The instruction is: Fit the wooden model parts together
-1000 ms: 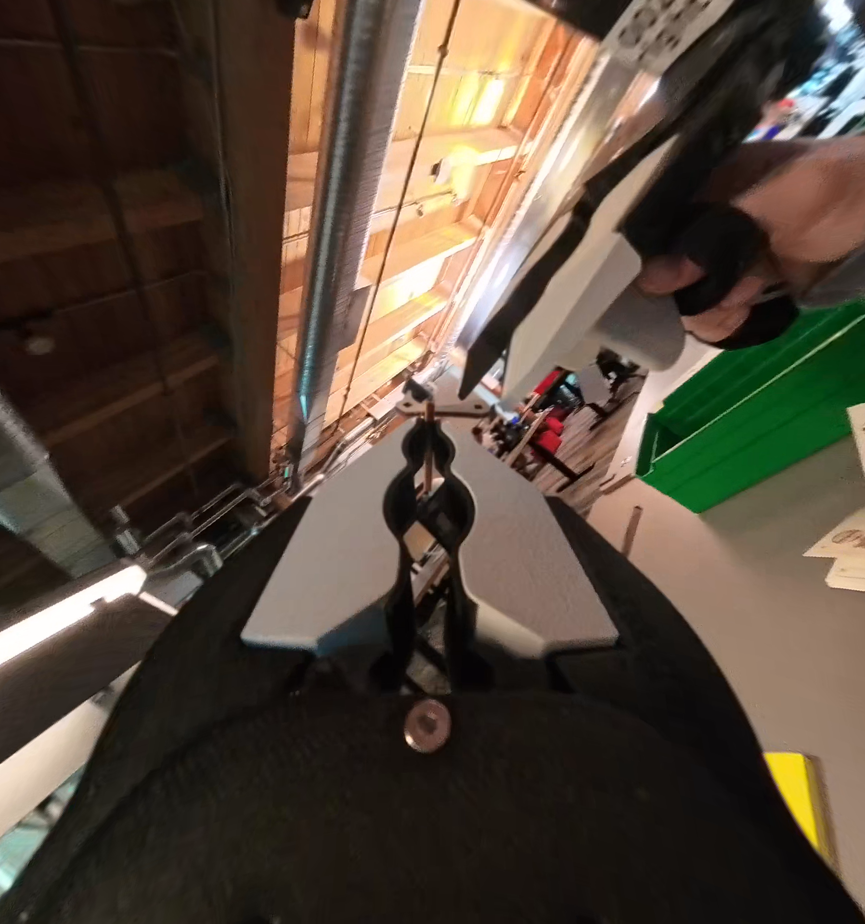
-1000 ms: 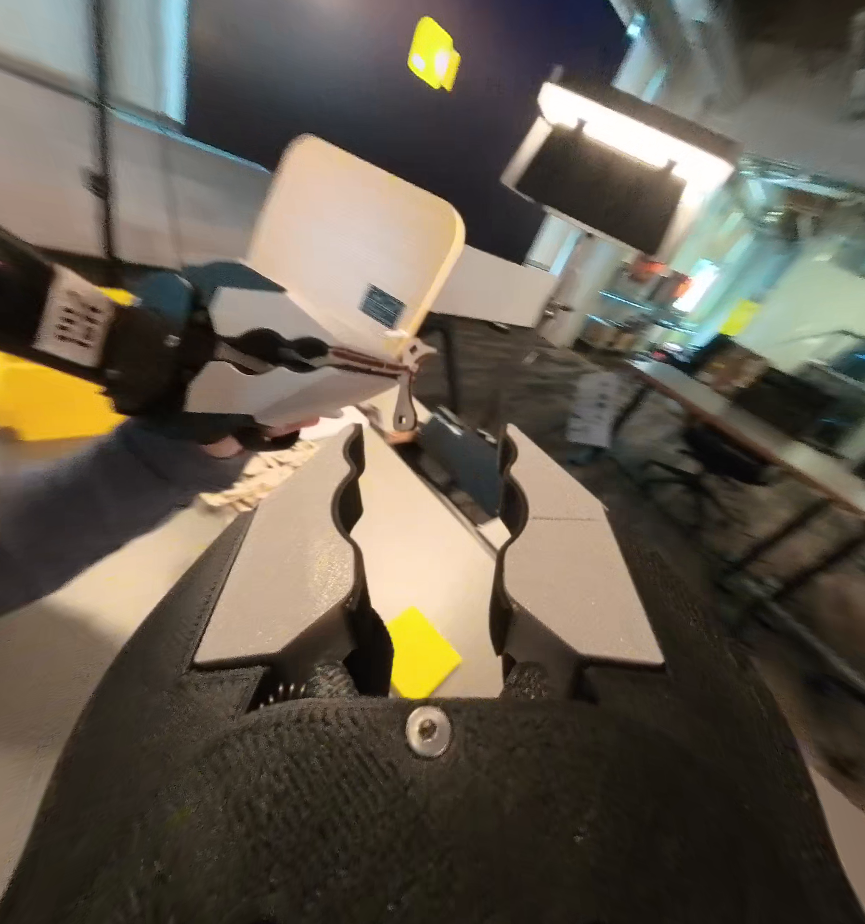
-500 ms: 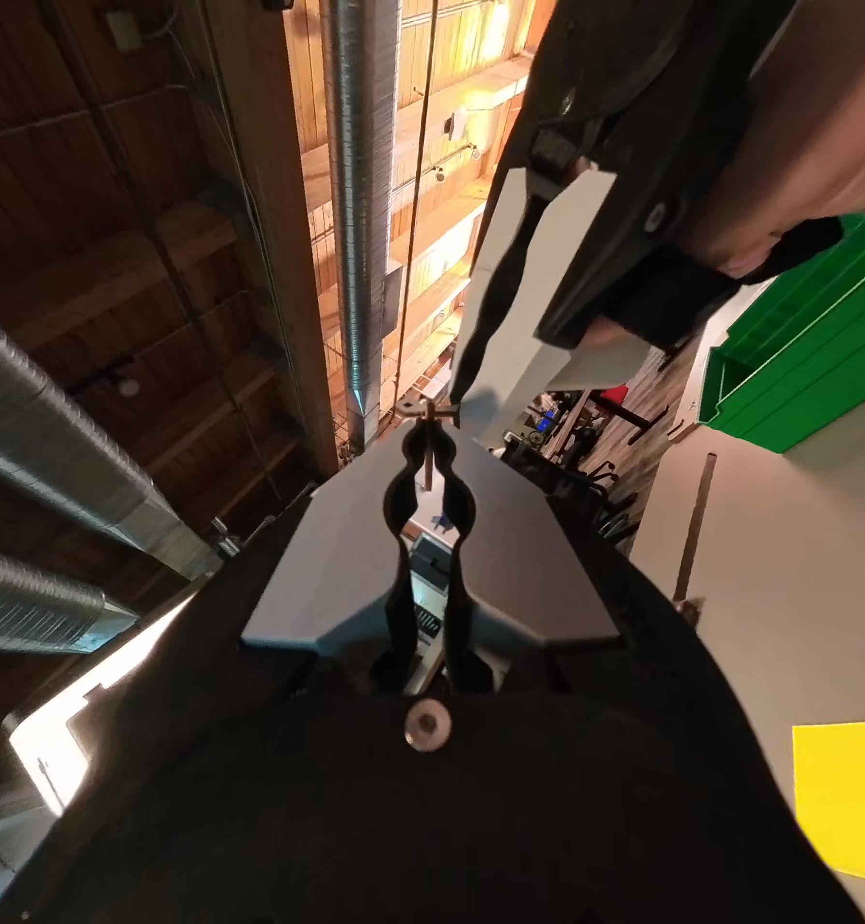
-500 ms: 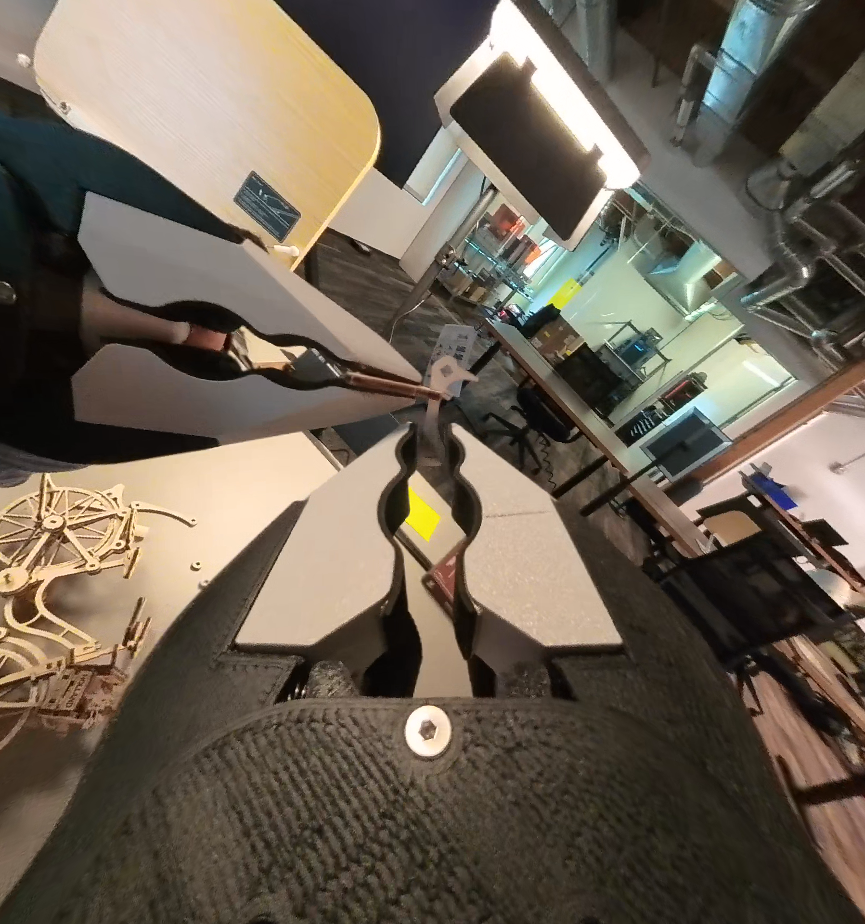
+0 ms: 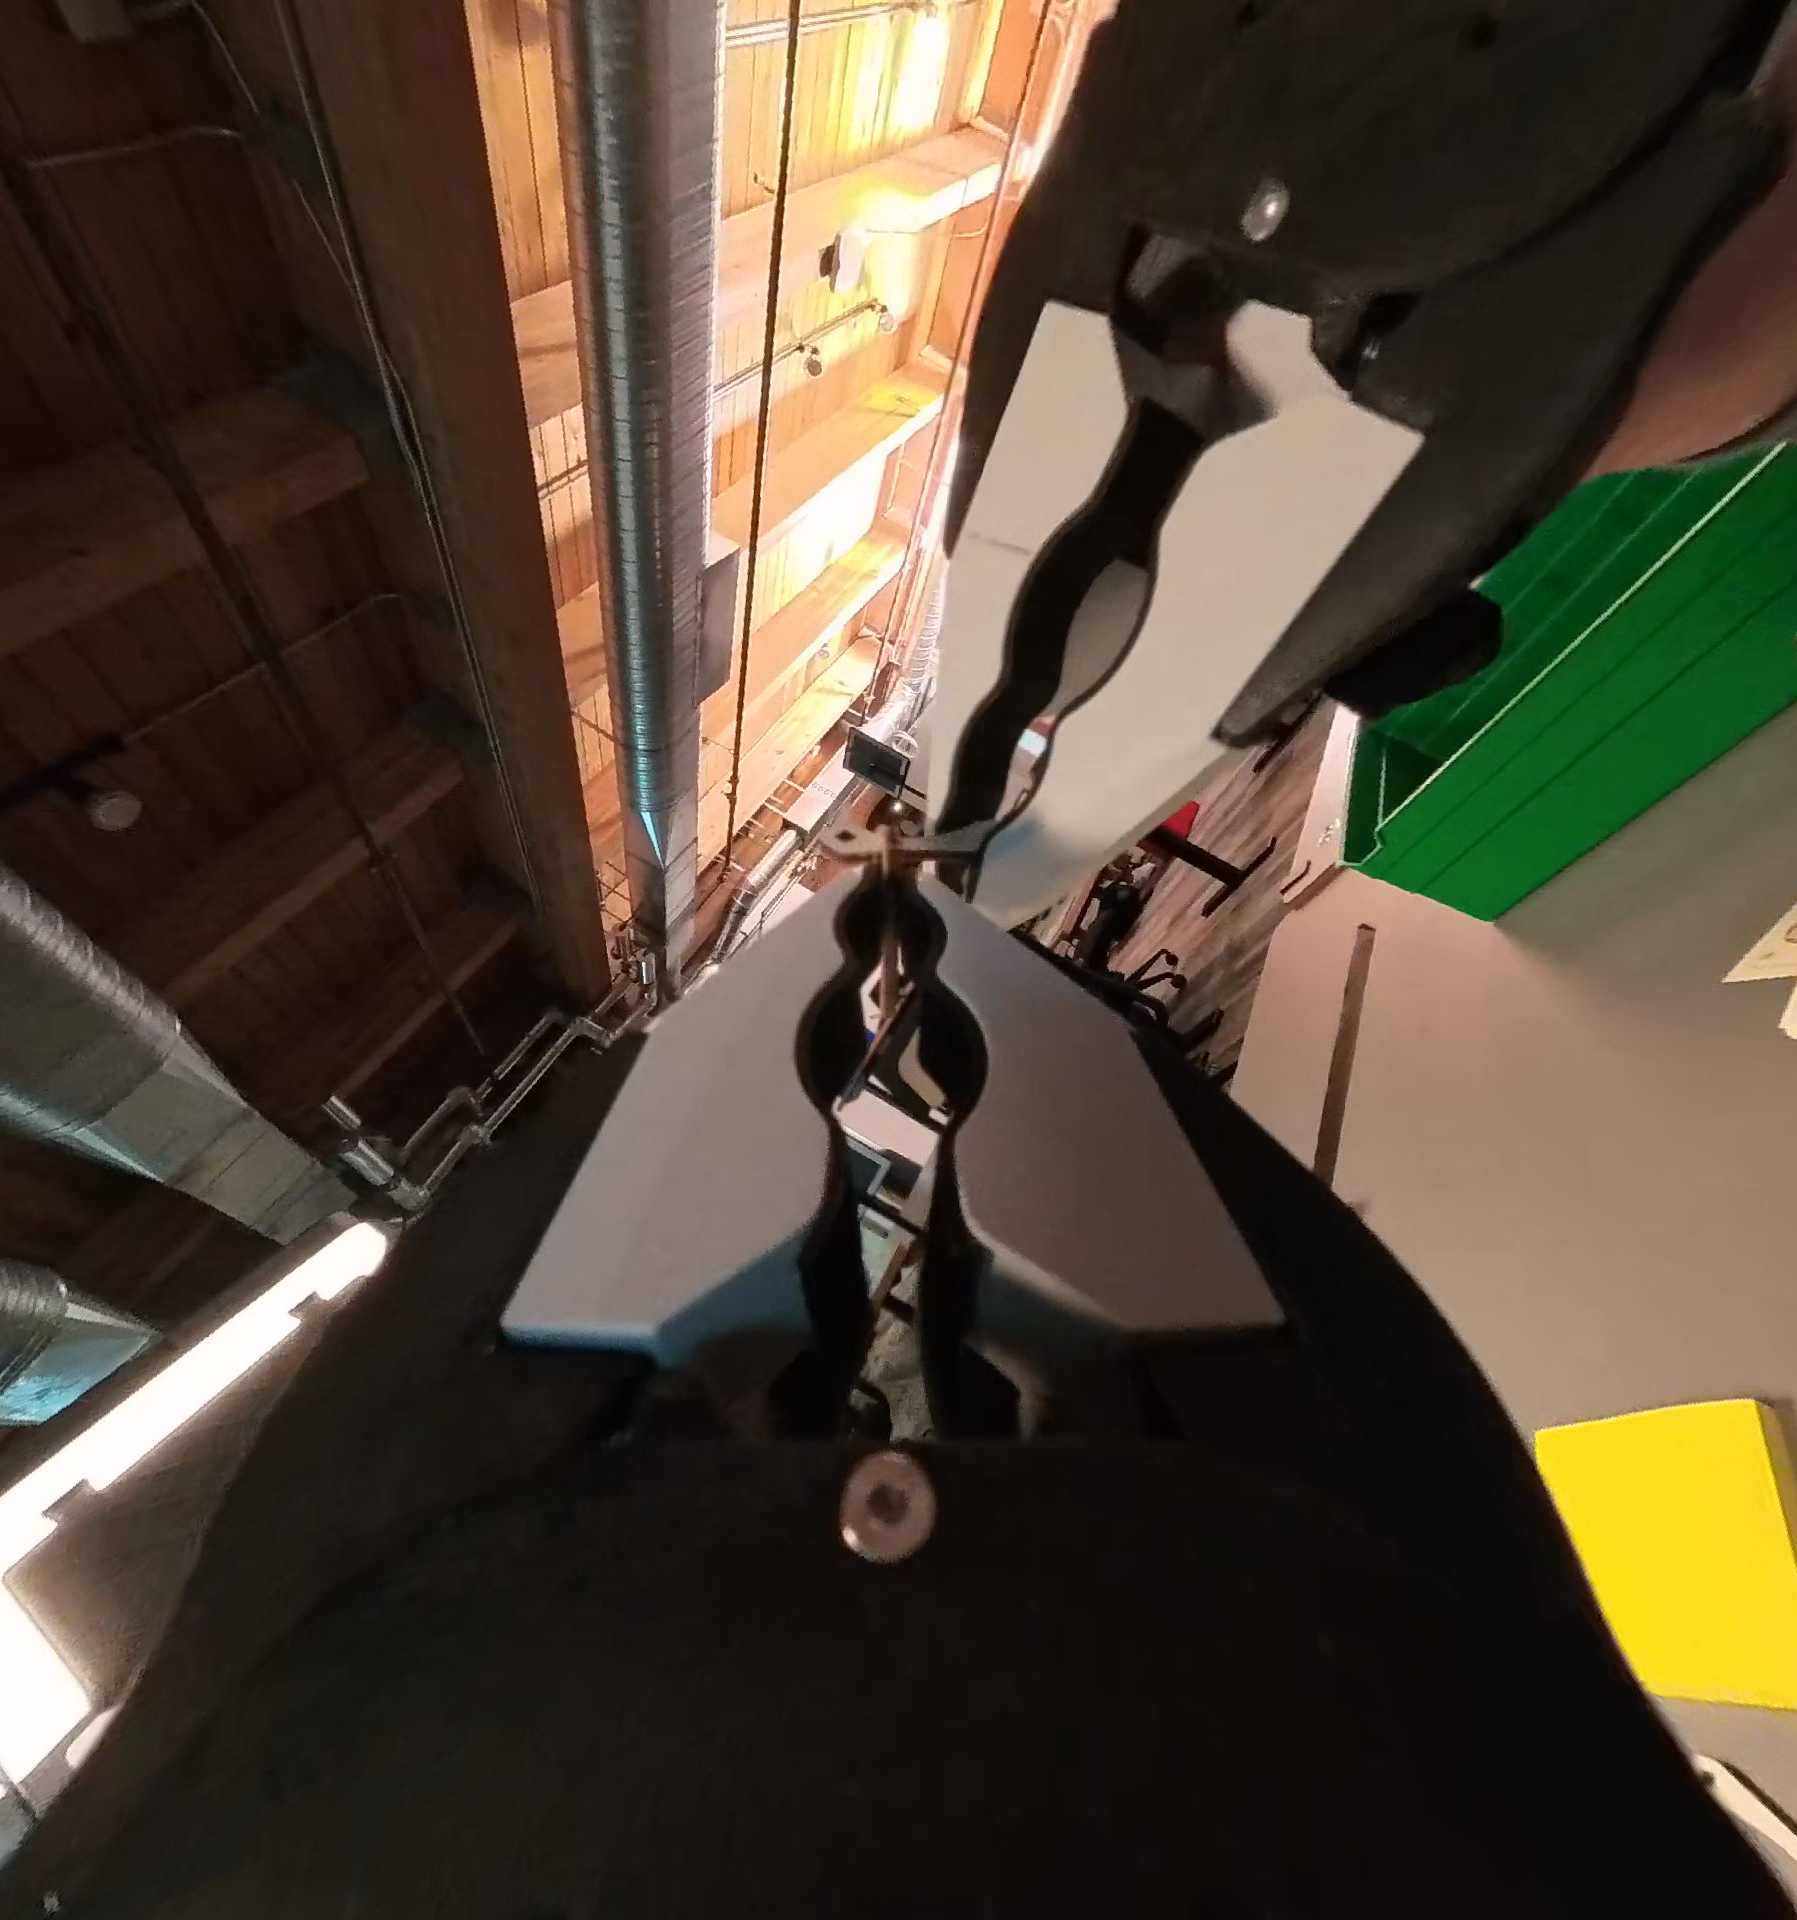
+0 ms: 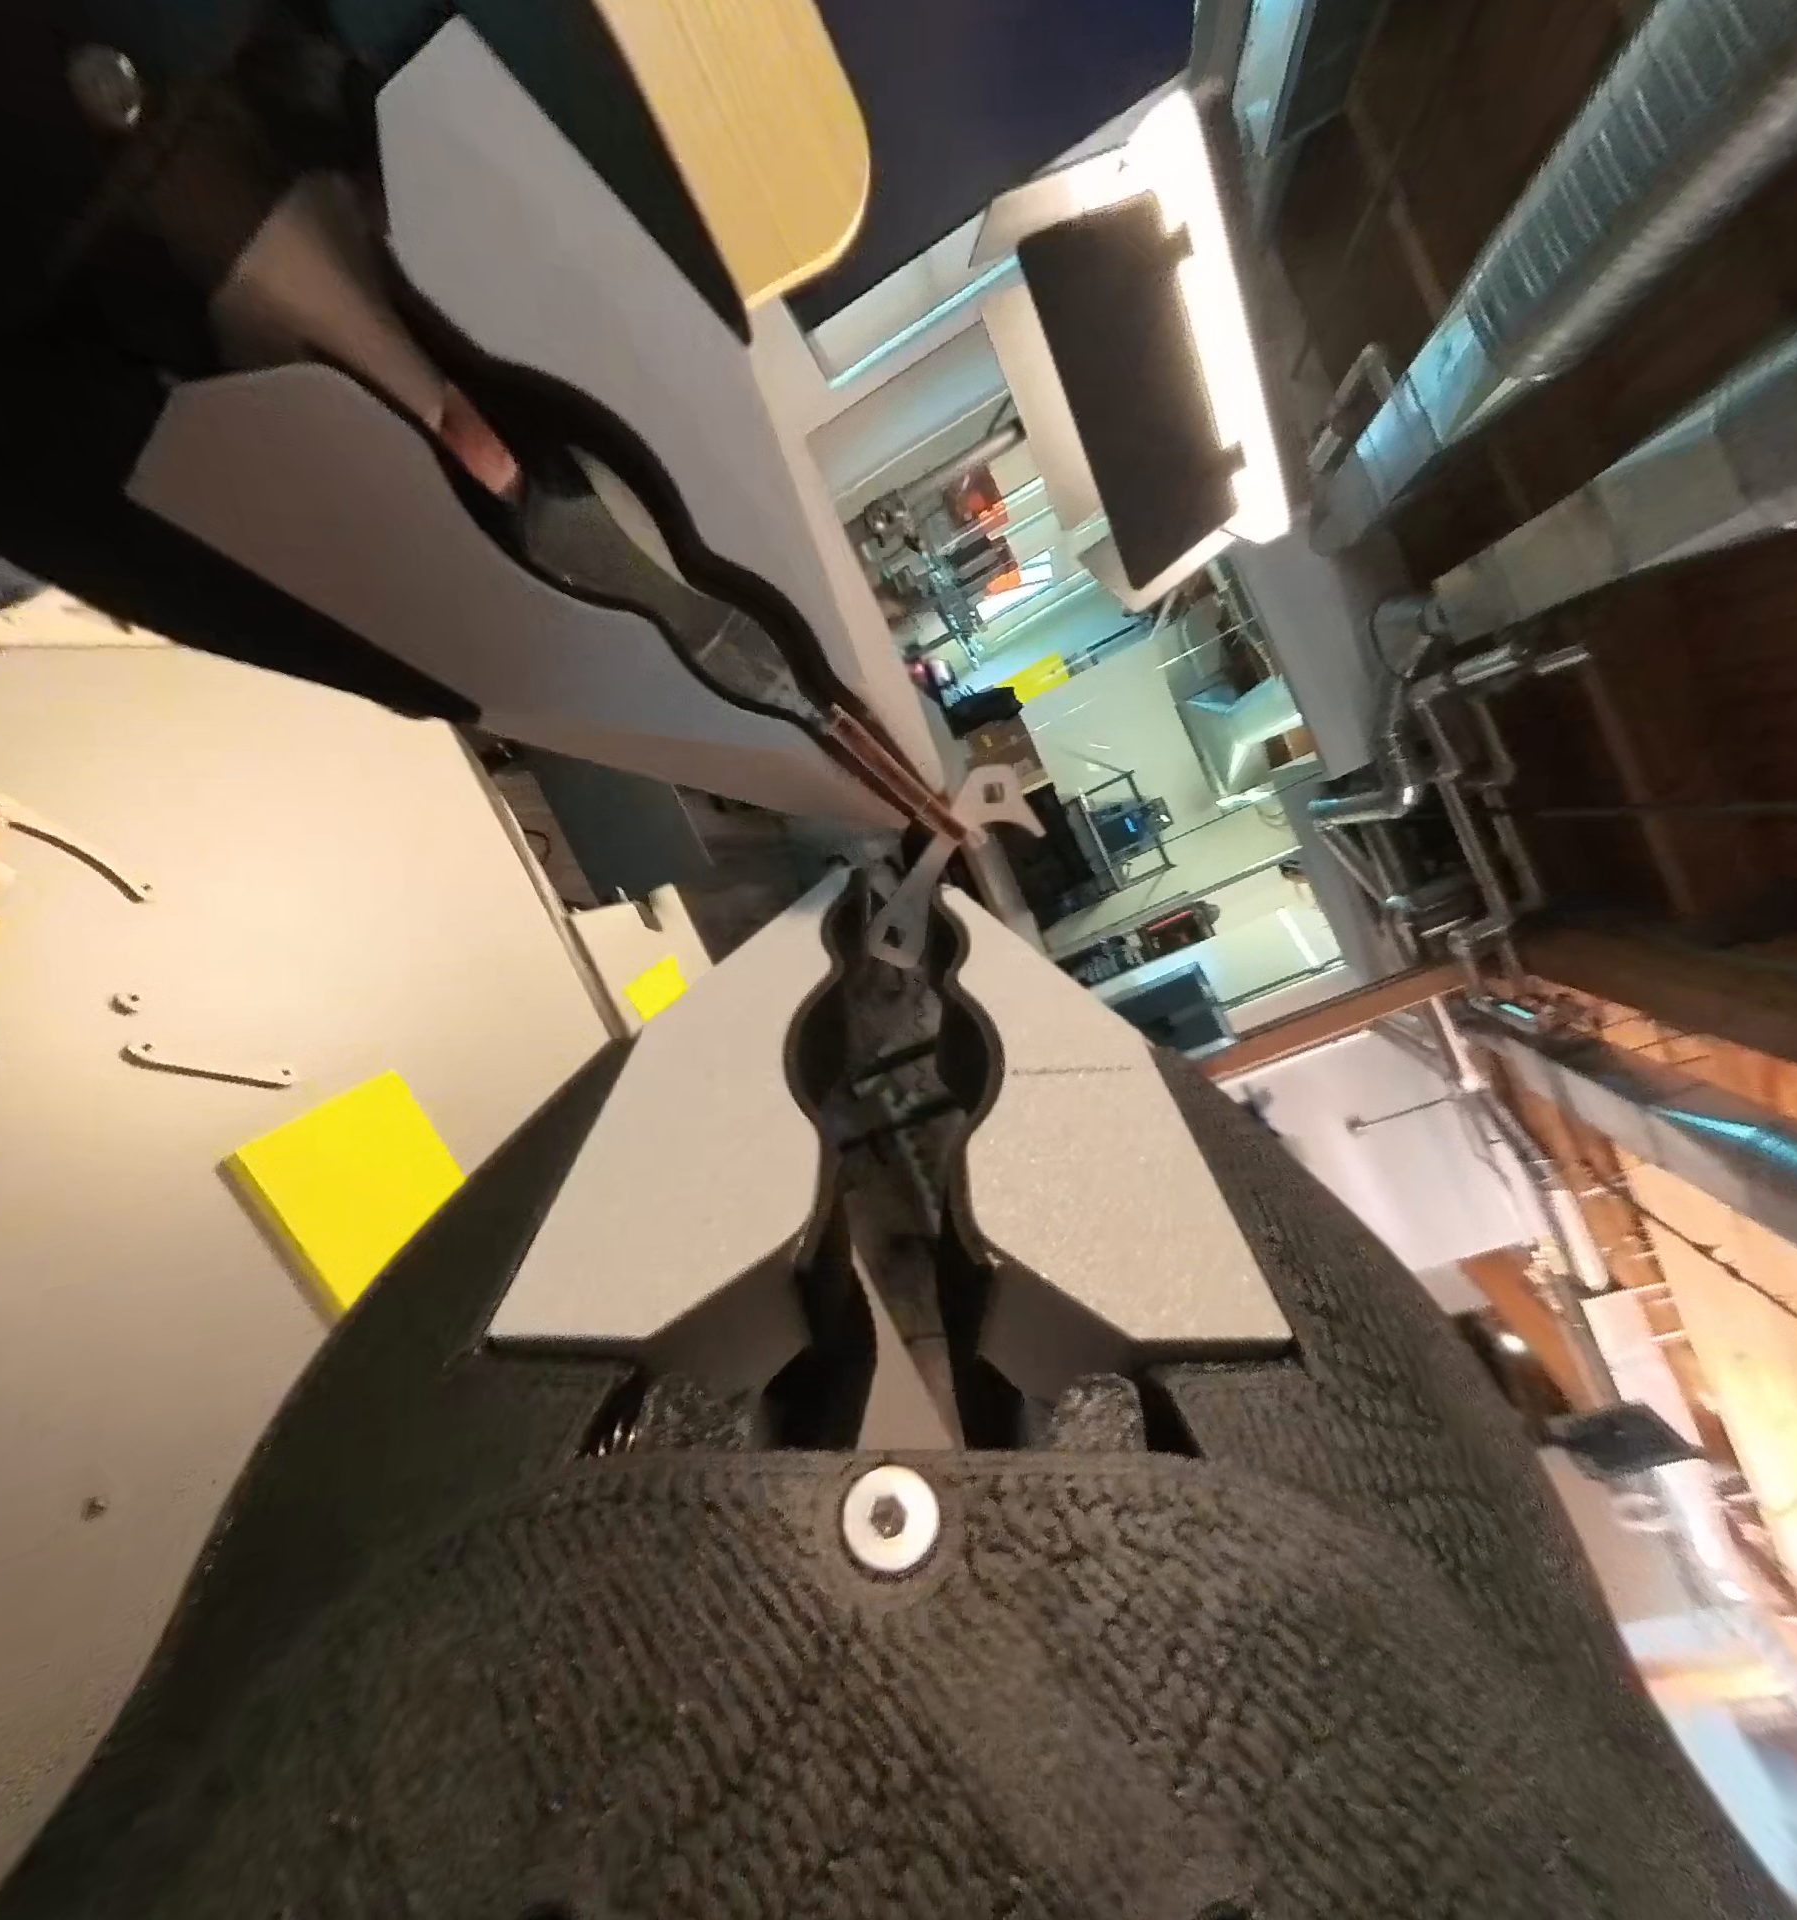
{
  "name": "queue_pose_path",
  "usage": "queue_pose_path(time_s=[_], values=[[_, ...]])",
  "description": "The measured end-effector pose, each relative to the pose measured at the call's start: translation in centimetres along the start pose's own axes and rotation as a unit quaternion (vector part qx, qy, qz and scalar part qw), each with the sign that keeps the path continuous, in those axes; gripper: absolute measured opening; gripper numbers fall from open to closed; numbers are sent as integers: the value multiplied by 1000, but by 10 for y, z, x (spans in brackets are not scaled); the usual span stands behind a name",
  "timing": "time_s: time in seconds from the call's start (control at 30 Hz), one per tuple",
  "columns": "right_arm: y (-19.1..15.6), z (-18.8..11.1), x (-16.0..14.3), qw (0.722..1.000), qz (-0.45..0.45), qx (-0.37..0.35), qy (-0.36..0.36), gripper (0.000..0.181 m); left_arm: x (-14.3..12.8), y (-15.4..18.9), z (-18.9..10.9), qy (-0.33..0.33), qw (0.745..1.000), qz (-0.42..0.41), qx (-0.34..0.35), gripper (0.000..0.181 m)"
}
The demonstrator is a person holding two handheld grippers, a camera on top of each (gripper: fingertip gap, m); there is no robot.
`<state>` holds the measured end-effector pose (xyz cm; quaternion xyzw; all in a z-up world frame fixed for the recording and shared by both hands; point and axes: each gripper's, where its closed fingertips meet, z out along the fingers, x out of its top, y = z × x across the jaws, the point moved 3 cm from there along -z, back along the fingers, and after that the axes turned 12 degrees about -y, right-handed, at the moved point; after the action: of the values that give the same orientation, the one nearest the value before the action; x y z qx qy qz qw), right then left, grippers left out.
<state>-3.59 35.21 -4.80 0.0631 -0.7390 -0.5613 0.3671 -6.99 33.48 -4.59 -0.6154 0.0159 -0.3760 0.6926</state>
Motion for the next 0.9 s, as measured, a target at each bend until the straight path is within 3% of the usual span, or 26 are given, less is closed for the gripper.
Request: queue_pose_path(time_s=[0.1,0.33,0.67,0.9], values=[[0,1,-5,1000,-18,-4,-14,7,-1,3,3,-12,1000,4,-7,0],[11,3,-6,998,60,1,-8,7,3,2,4,-11,1000,-18,8,5],[16,-1,-6,997,76,-1,8,7,6,-2,1,-15,998,25,49,10],[14,-2,-3,997,73,2,16,7,7,0,1,-24,994,72,74,1]])
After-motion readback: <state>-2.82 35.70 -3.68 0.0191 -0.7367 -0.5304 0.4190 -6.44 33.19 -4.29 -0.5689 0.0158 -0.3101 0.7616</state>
